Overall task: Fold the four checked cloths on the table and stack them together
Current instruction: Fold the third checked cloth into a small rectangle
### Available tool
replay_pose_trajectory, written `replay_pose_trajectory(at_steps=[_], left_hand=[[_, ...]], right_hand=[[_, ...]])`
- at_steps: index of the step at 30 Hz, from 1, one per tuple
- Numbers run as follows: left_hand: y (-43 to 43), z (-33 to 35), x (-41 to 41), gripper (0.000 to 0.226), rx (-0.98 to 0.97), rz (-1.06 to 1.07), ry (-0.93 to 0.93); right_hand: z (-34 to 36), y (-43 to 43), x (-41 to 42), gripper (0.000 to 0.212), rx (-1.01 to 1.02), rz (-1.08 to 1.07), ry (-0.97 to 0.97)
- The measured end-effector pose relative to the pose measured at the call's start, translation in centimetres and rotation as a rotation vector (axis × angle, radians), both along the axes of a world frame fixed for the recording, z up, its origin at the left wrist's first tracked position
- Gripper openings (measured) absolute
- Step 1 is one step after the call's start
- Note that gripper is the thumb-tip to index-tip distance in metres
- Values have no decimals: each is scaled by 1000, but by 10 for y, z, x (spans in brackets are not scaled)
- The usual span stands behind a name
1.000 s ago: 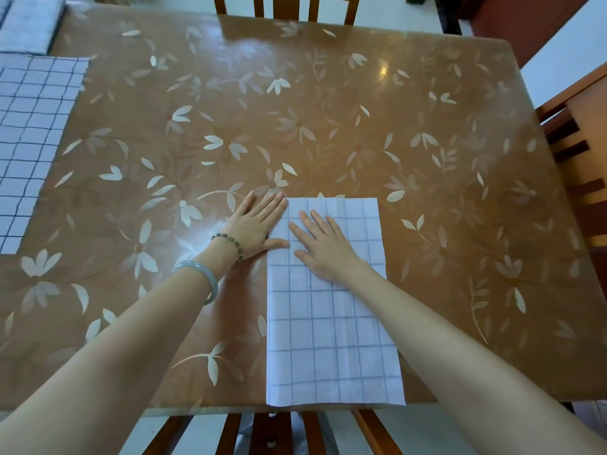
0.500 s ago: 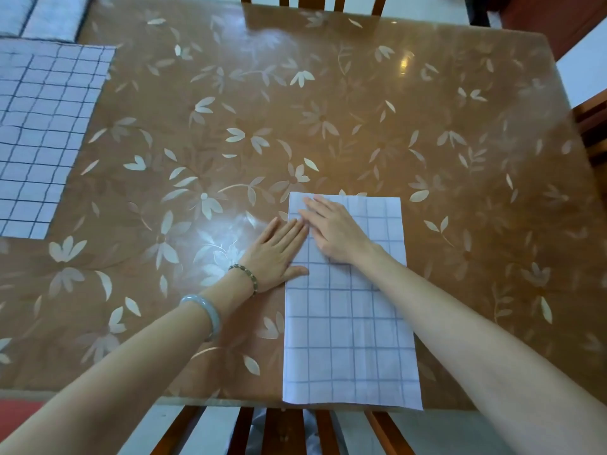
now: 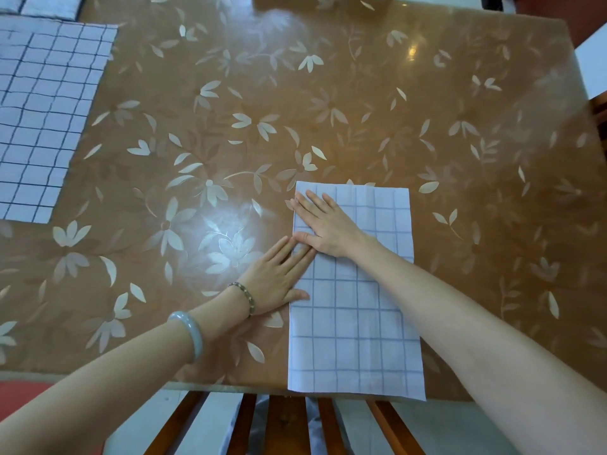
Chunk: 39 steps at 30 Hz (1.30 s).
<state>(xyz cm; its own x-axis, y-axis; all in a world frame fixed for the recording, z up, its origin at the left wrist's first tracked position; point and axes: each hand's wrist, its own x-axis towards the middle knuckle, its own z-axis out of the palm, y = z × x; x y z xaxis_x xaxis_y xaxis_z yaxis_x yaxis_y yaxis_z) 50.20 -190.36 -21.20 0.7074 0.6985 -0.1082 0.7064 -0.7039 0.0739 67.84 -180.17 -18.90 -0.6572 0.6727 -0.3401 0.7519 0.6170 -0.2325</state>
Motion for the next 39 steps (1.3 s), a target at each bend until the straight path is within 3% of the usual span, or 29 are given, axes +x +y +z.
replay_pose_trajectory(at_steps=[4,15,20,23,26,28,32,39], left_hand=[[-20,2,-4,86,-12,-22,12],[-105,9,-12,80,-82,-89,45],[-128,16,-15,78,-126,-112,51],[-124,25,-15,88,-195,-141,42],[-82,38,-9,92,-155,-6,-26],[-41,41,-5,93,-103,79,-29],[-2,32,0,99,-148,12,66],[-39,16,-2,104,-154,-46,88]], right_hand=[[-2,0,0,98,32,39,-58],[-1,0,1,90,46,46,-83],[-1,0,2,106,56,13,-88],[-1,1,3,112,46,-54,-78],[-2,2,2,113,41,-57,-68],[-2,3,2,106,39,-60,-66],[-3,4,3,87,60,-47,-59],[-5,2,4,108,45,-73,-59]])
